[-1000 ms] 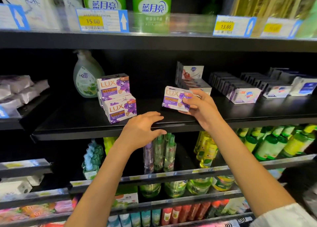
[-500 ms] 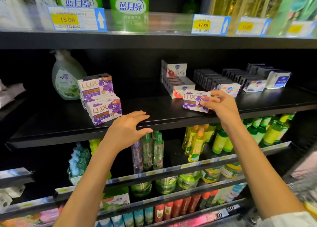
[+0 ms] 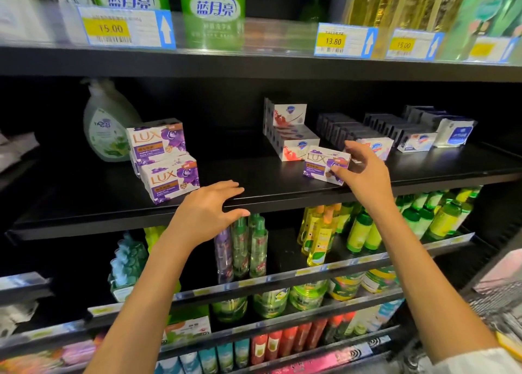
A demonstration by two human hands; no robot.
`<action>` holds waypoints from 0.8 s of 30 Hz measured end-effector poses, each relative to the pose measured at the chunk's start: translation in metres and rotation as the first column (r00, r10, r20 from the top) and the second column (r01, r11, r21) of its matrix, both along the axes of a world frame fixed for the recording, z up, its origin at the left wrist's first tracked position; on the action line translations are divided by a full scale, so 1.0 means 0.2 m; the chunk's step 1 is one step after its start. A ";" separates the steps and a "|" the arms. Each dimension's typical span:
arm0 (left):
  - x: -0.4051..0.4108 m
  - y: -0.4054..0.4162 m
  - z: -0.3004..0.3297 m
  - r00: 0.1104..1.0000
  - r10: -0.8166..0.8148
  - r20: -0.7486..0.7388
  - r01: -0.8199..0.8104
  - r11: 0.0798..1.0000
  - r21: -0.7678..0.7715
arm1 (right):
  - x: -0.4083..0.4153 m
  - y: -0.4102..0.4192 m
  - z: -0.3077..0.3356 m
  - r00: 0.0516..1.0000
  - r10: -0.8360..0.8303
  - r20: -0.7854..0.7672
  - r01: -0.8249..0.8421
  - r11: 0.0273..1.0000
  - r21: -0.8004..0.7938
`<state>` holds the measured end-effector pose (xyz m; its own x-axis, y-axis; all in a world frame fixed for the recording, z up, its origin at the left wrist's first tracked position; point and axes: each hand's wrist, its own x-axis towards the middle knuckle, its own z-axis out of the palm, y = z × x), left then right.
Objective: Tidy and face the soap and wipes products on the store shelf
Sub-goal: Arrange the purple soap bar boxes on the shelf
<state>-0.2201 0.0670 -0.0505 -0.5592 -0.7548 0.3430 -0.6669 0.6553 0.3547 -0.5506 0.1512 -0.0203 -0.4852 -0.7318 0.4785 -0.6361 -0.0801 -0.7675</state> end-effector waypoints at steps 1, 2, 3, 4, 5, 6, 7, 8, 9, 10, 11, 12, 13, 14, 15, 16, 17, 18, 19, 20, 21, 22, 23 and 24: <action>0.00 0.00 0.00 1.000 0.000 0.002 0.000 1.000 0.002 | 0.01 0.01 0.01 0.996 -0.032 -0.080 0.029 0.999 -0.031; 0.00 0.00 0.01 1.000 0.000 0.006 0.000 1.000 0.002 | 0.03 0.01 0.02 0.985 -0.055 -0.161 0.044 0.996 -0.073; 0.00 0.01 0.01 1.000 -0.001 0.010 0.001 1.000 0.002 | 0.05 0.01 0.03 0.969 -0.063 -0.237 0.036 0.993 -0.116; 0.00 0.01 0.01 1.000 -0.003 0.016 0.003 1.000 -0.002 | 0.07 0.01 0.03 0.949 -0.058 -0.310 0.010 0.988 -0.154; 0.00 0.01 0.02 1.000 -0.005 0.022 0.005 1.000 -0.007 | 0.09 -0.01 0.04 0.924 -0.052 -0.378 -0.018 0.983 -0.181; -0.01 0.01 0.02 1.000 -0.007 0.026 0.007 1.000 -0.012 | 0.12 -0.02 0.05 0.900 -0.040 -0.434 -0.049 0.980 -0.193; -0.01 0.01 0.02 1.000 -0.010 0.029 0.011 1.000 -0.017 | 0.15 -0.03 0.06 0.884 -0.017 -0.468 -0.083 0.978 -0.192; -0.01 0.01 0.02 1.000 -0.015 0.028 0.015 1.000 -0.021 | 0.20 -0.05 0.06 0.879 0.022 -0.476 -0.119 0.977 -0.175; 0.00 0.01 0.02 1.000 -0.020 0.020 0.021 0.999 -0.029 | 0.25 -0.07 0.06 0.884 0.068 -0.463 -0.153 0.977 -0.148; 0.00 0.01 0.02 1.000 -0.028 0.007 0.028 0.999 -0.039 | 0.31 -0.09 0.07 0.888 0.117 -0.444 -0.183 0.977 -0.108; 0.01 0.02 0.02 0.999 -0.036 -0.009 0.036 0.998 -0.050 | 0.36 -0.11 0.06 0.891 0.160 -0.426 -0.204 0.977 -0.061; 0.02 0.02 0.02 0.999 -0.044 -0.030 0.042 0.997 -0.062 | 0.41 -0.14 0.06 0.889 0.199 -0.413 -0.226 0.974 -0.016; 0.03 0.03 0.01 0.997 -0.047 -0.056 0.042 0.996 -0.078 | 0.46 -0.17 0.05 0.888 0.246 -0.389 -0.260 0.966 0.019; 0.04 0.05 0.00 0.996 -0.042 -0.084 0.033 0.994 -0.100 | 0.50 -0.20 0.04 0.889 0.302 -0.345 -0.308 0.951 0.040; 0.07 0.06 -0.02 0.994 -0.030 -0.110 0.015 0.991 -0.136 | 0.54 -0.23 0.03 0.888 0.360 -0.286 -0.361 0.931 0.052; 0.09 0.07 -0.05 0.991 -0.013 -0.134 -0.012 0.982 -0.186 | 0.58 -0.26 0.03 0.884 0.410 -0.226 -0.408 0.911 0.060; 0.12 0.07 -0.07 0.988 0.003 -0.157 -0.041 0.970 -0.239 | 0.62 -0.30 0.03 0.876 0.451 -0.171 -0.445 0.893 0.072; 0.14 0.08 -0.10 0.985 0.015 -0.174 -0.064 0.957 -0.282 | 0.66 -0.33 0.04 0.866 0.484 -0.124 -0.477 0.875 0.086; 0.17 0.08 -0.12 0.983 0.023 -0.182 -0.080 0.947 -0.311 | 0.70 -0.37 0.05 0.854 0.513 -0.080 -0.506 0.857 0.095; 0.18 0.08 -0.14 0.983 0.029 -0.181 -0.087 0.942 -0.324 | 0.74 -0.40 0.06 0.840 0.542 -0.038 -0.537 0.839 0.089; 0.20 0.08 -0.15 0.984 0.033 -0.173 -0.088 0.942 -0.324 | 0.79 -0.44 0.08 0.824 0.567 -0.001 -0.566 0.821 0.072; 0.20 0.08 -0.15 0.985 0.036 -0.167 -0.089 0.944 -0.319 | 0.83 -0.48 0.11 0.805 0.592 0.027 -0.593 0.803 0.053; 0.20 0.07 -0.15 0.985 0.042 -0.168 -0.093 0.947 -0.307 | 0.87 -0.52 0.13 0.787 0.614 0.050 -0.616 0.786 0.042; 0.20 0.08 -0.14 0.984 0.050 -0.173 -0.100 0.952 -0.288 | 0.92 -0.56 0.16 0.771 0.632 0.072 -0.636 0.771 0.038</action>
